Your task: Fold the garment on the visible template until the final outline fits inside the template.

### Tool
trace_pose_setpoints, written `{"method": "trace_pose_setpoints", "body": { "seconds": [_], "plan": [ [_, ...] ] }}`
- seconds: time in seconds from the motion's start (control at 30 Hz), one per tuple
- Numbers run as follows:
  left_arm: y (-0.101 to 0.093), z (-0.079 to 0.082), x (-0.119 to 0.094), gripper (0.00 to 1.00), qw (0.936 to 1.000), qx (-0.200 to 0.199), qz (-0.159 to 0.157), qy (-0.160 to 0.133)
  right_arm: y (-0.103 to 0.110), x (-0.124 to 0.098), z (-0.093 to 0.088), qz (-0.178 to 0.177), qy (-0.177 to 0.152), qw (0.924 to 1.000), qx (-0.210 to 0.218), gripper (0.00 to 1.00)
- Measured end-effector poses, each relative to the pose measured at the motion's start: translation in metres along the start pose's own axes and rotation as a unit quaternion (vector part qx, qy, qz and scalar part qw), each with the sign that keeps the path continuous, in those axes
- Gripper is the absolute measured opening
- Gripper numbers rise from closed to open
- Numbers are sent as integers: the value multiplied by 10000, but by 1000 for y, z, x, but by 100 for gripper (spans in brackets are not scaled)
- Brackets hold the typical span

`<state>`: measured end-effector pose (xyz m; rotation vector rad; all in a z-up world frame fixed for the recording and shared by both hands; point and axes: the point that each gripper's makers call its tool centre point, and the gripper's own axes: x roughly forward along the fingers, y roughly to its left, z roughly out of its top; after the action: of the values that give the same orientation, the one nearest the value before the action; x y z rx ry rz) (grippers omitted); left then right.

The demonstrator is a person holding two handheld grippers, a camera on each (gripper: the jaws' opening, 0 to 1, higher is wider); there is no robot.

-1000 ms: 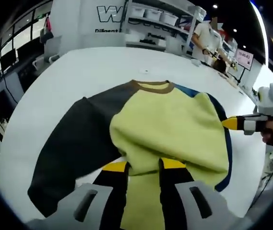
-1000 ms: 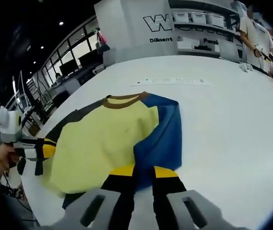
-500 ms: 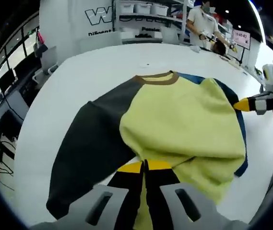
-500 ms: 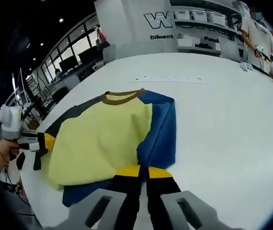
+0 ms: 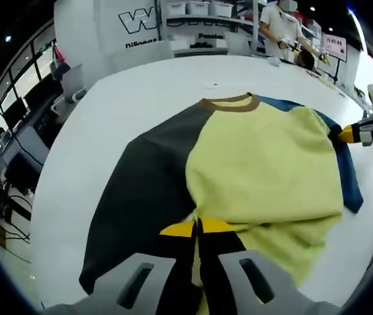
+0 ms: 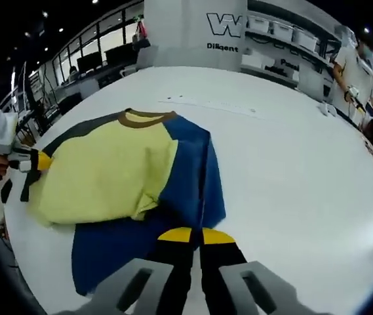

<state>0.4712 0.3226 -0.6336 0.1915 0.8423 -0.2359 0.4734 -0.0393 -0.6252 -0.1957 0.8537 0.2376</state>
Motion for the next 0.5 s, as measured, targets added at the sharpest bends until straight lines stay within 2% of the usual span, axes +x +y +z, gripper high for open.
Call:
{"method": "trace_pose_setpoints", "body": {
  "seconds": [0.13, 0.2, 0.3, 0.37, 0.5],
  "plan": [
    [2, 0, 0, 4, 10000, 40, 12, 10, -13, -1, -2, -90, 25, 9999, -109, 0],
    [3, 0, 1, 4, 10000, 48, -2, -1, -28, -1, 0, -262, 20, 9993, -279, 0],
    [3, 1, 2, 4, 10000, 60, 0, -4, -39, 1, 1, -403, 70, 9972, -629, 0],
    [3, 1, 2, 4, 9999, 104, 6, -3, -45, 3, 6, -500, 32, 9936, -1008, 0],
    [4, 2, 3, 4, 9998, 175, 13, -6, -52, 7, 12, -634, -10, 9868, -1491, 0]
  ]
}}
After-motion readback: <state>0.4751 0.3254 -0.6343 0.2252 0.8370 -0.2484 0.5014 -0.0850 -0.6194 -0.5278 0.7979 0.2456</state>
